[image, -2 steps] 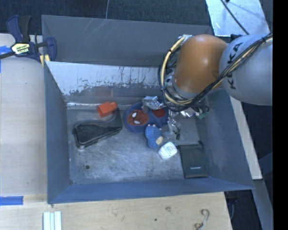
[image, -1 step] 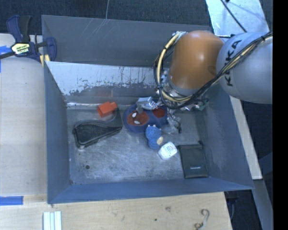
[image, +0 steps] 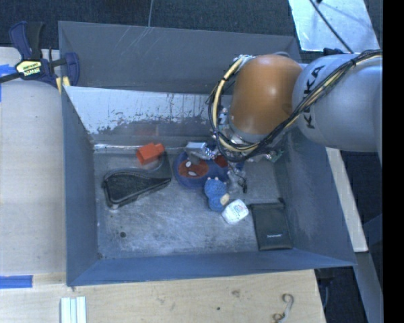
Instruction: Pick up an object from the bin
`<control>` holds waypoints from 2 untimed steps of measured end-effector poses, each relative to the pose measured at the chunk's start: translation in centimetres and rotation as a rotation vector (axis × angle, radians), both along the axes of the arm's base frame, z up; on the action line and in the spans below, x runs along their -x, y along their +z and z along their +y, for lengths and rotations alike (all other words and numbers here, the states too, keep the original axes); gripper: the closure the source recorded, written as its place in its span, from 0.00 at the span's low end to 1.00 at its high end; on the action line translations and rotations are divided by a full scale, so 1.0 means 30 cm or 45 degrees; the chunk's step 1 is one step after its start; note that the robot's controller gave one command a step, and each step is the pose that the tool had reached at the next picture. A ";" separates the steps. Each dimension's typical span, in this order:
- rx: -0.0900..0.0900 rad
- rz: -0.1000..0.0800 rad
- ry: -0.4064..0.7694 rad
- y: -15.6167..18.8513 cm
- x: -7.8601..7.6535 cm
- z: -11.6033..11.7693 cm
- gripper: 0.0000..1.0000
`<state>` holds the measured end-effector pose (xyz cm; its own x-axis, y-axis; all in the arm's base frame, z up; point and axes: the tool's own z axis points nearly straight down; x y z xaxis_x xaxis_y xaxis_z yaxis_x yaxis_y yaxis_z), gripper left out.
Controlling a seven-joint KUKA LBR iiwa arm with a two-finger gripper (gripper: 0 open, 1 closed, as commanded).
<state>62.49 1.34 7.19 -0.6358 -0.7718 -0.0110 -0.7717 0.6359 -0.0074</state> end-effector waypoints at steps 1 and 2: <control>0.001 0.004 -0.005 0.007 -0.007 -0.001 0.00; 0.009 0.012 -0.007 0.013 -0.007 -0.011 1.00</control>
Offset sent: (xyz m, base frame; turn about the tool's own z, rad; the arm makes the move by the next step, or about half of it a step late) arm 0.0000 0.0000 0.0000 0.0000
